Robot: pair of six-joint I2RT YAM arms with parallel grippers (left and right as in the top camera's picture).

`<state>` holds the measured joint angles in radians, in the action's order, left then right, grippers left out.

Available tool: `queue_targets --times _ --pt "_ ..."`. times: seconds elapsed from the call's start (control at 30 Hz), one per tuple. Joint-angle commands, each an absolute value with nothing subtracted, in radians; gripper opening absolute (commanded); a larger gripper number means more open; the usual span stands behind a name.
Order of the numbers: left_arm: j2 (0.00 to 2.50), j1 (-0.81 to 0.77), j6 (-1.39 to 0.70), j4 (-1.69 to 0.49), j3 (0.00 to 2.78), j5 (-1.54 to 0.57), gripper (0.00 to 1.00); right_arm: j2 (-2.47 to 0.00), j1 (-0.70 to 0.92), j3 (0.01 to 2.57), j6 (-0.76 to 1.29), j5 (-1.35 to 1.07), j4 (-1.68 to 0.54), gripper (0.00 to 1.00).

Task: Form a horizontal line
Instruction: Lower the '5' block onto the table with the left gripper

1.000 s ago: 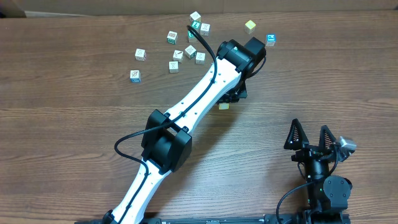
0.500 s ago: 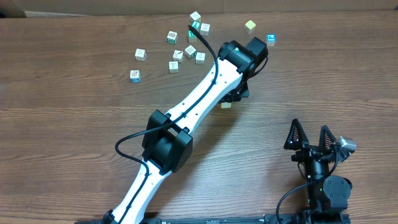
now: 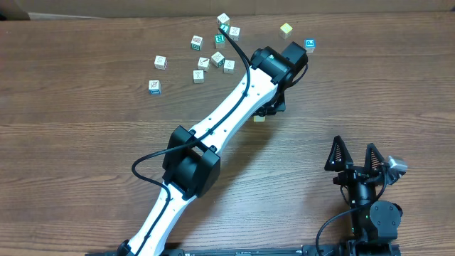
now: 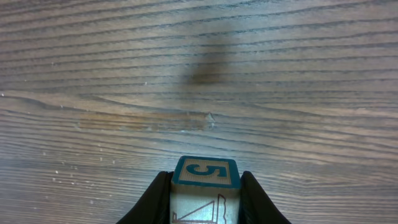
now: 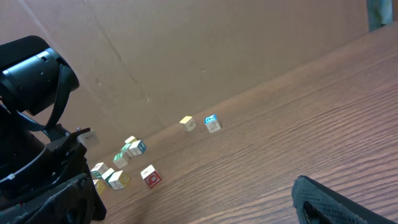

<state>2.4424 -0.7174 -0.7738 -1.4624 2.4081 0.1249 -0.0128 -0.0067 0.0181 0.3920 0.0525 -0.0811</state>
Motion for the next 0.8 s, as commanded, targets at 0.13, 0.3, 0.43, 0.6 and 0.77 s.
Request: queue_targets --times 0.13,0.3,0.43,0.6,0.77 --pt "2.433 -0.653 -0.692 -1.487 2.402 0.067 0.05 -0.007 -0.012 0.008 0.384 0.059 -0.076 1.00" --pt "2.433 -0.632 -0.614 -1.497 2.402 0.032 0.08 -0.007 -0.012 0.008 0.385 0.059 -0.076 1.00" --pt "2.433 -0.633 -0.608 -1.507 2.402 0.033 0.08 -0.007 -0.012 0.008 0.384 0.059 -0.076 1.00" --pt "2.433 -0.635 -0.617 -1.506 2.402 0.035 0.06 -0.007 -0.012 0.008 0.384 0.059 -0.076 1.00" --pt "2.433 -0.620 -0.718 -1.507 2.402 0.041 0.06 -0.007 -0.012 0.008 0.384 0.059 -0.076 1.00"
